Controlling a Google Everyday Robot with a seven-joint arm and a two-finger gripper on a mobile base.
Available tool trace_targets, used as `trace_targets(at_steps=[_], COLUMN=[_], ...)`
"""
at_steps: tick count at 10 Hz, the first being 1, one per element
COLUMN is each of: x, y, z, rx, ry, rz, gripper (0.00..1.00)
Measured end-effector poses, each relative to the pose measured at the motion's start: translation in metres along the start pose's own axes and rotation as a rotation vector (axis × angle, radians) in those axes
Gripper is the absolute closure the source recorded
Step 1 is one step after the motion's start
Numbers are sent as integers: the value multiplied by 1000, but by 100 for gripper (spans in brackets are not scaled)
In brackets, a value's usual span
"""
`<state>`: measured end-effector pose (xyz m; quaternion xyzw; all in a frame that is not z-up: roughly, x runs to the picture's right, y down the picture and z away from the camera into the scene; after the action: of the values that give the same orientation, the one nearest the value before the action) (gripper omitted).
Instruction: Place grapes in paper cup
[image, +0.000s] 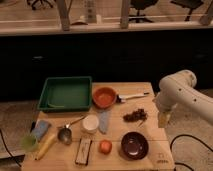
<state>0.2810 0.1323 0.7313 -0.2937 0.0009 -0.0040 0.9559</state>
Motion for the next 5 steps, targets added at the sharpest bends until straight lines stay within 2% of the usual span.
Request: trace_targets(at_steps=[2,5], x=[-4,-6], y=[-3,-10], z=[24,38], rx=[-12,-14], ry=[-13,-26], rz=[-26,-50], gripper=[20,20])
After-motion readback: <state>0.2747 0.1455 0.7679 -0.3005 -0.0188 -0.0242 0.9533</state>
